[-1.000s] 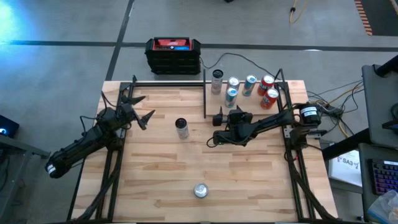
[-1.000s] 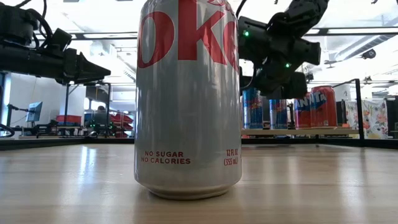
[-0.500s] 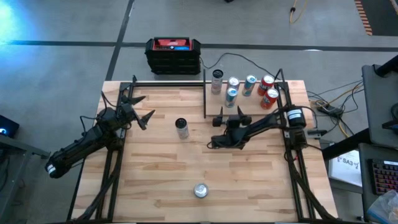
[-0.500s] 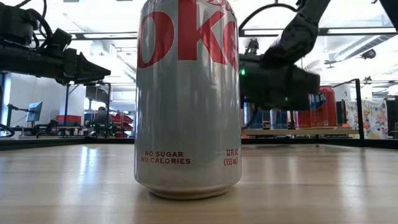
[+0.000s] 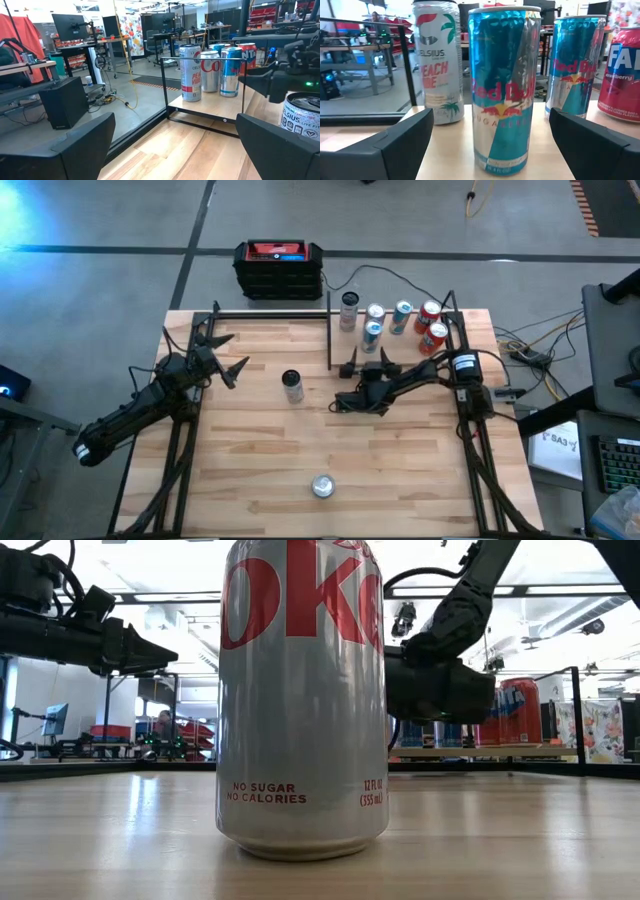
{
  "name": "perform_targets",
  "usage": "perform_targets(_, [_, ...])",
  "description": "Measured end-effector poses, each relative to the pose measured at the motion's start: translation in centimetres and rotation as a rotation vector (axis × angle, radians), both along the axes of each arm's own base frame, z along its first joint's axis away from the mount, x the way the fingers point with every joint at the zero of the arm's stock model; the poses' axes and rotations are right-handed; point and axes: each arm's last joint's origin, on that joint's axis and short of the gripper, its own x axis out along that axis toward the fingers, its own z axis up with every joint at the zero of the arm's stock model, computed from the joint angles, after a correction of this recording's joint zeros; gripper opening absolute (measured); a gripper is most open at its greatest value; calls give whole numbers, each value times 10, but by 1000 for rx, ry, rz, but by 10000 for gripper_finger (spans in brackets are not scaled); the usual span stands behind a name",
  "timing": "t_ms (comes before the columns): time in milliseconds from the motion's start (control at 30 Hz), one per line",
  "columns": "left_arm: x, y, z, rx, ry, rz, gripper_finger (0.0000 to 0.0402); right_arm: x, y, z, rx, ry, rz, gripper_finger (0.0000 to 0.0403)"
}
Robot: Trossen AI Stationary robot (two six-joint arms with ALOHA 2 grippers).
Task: Place canned beverage on shelf
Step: Put the blue soda can on the shelf aligned with the other blue soda can
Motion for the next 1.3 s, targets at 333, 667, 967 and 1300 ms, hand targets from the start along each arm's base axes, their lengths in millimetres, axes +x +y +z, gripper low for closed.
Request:
perform_targets(333, [0, 0, 0, 0, 0, -1, 398, -2, -16, 0, 1, 3, -48, 382])
perform_targets(667, [0, 0, 0, 0, 0, 0, 398, -4, -29, 0, 1, 6, -86, 382])
perform_targets(967, [0, 0, 0, 0, 0, -1, 398, -6, -40, 0, 1, 6, -119, 382])
perform_targets(1300, [0, 0, 0, 0, 0, 0, 398, -7, -47, 0, 2, -2, -140, 382])
